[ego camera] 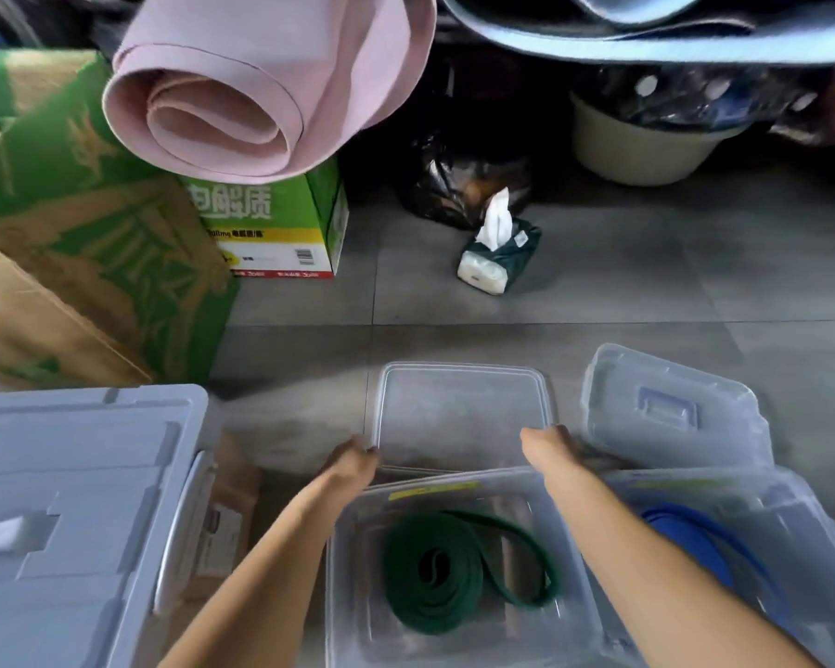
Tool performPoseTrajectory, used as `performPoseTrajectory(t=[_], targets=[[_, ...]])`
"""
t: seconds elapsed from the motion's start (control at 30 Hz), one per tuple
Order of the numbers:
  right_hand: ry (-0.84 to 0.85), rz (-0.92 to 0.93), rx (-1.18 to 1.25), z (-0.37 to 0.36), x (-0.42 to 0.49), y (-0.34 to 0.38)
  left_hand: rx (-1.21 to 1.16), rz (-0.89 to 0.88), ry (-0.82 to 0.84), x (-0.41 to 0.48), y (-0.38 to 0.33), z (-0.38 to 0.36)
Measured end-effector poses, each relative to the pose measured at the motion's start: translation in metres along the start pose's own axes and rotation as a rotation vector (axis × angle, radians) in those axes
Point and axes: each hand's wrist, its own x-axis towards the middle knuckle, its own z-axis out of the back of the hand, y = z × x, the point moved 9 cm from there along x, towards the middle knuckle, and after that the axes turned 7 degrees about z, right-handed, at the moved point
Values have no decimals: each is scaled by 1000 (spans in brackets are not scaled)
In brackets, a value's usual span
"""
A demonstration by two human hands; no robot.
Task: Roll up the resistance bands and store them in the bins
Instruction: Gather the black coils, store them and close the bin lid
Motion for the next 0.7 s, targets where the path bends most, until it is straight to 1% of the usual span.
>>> performPoseTrajectory(t=[0.07, 0.13, 0.2, 0.27, 0.33, 0.4, 0.47, 0.5, 0.53, 0.6, 0.63, 0.7], targets=[[-62, 55, -23, 10, -4, 7, -98, -54, 12, -6, -12, 7], [-157, 148, -108, 23, -13, 20, -98, -148, -10, -19, -31, 18], [-186, 293, -112, 34, -27, 43, 24, -263, -143, -38, -49, 41], [-165, 447, 2, 52, -50, 67, 77, -379, -323, -71, -64, 72], [-204, 650, 53, 82, -87, 91, 20, -498, -476, -112, -73, 103], [-313, 879, 20, 113, -129, 105, -32, -612, -579, -150, -72, 126], [-381, 996, 19, 136, -160, 107, -78, -686, -638, -175, -64, 139], [-365, 1007, 55, 143, -169, 107, -114, -711, -631, -182, -60, 141], [-320, 1007, 108, 145, -171, 106, -173, -716, -590, -184, -55, 141], [-194, 1003, 156, 136, -171, 109, -310, -631, -480, -180, -42, 135], [-123, 982, 109, 125, -166, 108, -371, -563, -424, -173, -32, 129], [-6, 901, -64, 95, -151, 97, -469, -421, -315, -157, -7, 111]])
